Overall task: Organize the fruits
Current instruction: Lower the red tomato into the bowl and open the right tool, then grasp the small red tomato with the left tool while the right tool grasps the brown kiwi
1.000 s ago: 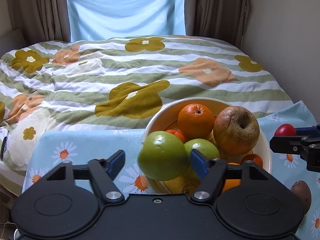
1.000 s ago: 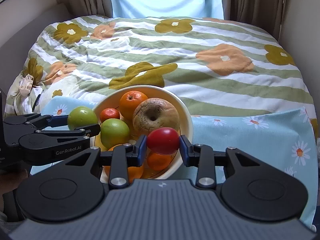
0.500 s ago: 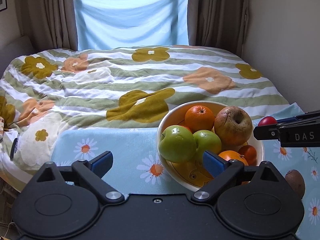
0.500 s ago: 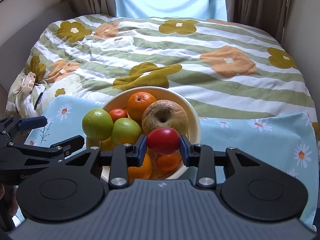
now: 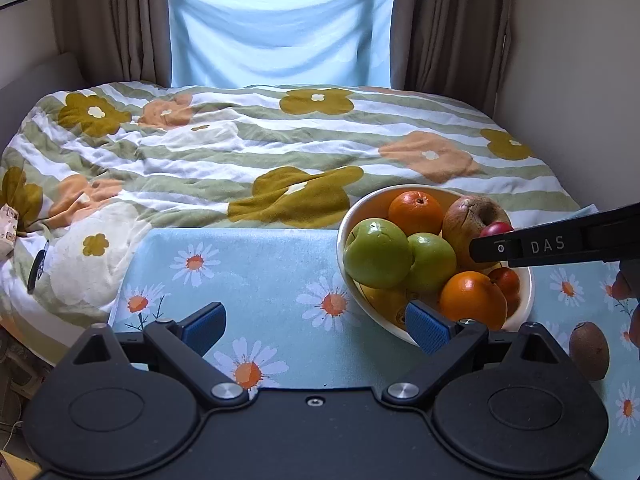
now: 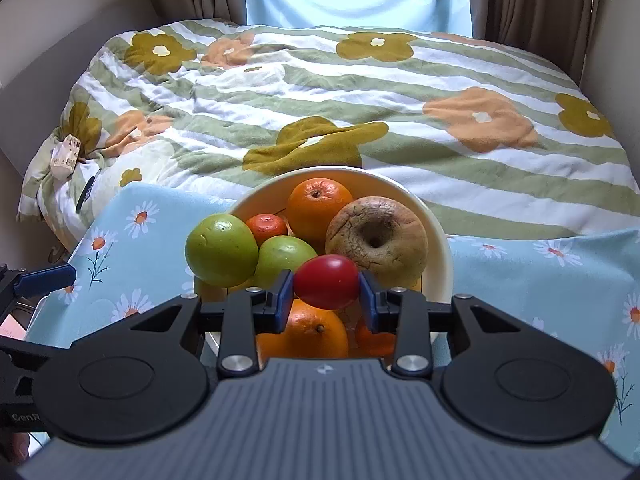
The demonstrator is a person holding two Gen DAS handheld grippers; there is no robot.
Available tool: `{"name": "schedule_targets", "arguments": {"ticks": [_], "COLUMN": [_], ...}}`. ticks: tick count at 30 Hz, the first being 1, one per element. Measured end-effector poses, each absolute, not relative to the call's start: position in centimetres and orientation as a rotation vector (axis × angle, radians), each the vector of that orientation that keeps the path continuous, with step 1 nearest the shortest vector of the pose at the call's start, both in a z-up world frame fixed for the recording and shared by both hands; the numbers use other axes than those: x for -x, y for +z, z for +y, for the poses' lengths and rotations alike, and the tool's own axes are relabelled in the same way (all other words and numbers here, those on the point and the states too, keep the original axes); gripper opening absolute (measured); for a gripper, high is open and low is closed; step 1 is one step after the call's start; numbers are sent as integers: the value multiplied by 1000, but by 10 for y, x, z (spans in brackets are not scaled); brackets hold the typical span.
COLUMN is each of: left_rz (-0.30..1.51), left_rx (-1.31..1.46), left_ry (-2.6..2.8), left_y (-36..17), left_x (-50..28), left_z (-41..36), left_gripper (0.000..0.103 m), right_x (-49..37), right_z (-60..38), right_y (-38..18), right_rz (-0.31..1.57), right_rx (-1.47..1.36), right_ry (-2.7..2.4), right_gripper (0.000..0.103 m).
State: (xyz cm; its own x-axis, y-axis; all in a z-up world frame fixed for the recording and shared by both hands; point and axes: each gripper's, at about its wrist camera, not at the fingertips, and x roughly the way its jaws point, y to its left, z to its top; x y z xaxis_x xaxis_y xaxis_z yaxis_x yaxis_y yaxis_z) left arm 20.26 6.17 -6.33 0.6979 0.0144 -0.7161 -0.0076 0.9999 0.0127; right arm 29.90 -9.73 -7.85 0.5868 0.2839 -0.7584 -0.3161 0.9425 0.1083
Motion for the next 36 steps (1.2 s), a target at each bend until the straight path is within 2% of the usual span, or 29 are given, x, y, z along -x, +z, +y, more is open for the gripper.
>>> {"name": "schedule_targets", "arguments": {"ticks": [6,7,9,11,24,36], "left_rz": [802,803,805,809,803,723], "left_rx": [-8,-15,-24,-20,-12,8], "left_ry": [-5,-8,-14,-20,-30,21], "left_y": [-67,-68,-69,-70,-60,-24], "left_x": [-200,-199,-198,-196,-186,-171], "left_z": [63,62,59,58,60,63], "left_gripper": [98,98,98,98,99,98], "right_x": [-297,-296,-294,-290,-275,-249], "right_z": [-90,-90,-91,-93,-98,-117], "right_y": [-83,-82,-80,-77,-62,-33], "right_rz": [875,866,850,830,815,781], "right_rx": [66,69,65,52,57,37], "right_ry": [358,356,353,341,331,290], "right_gripper": [51,55,86,102,103,103]}}
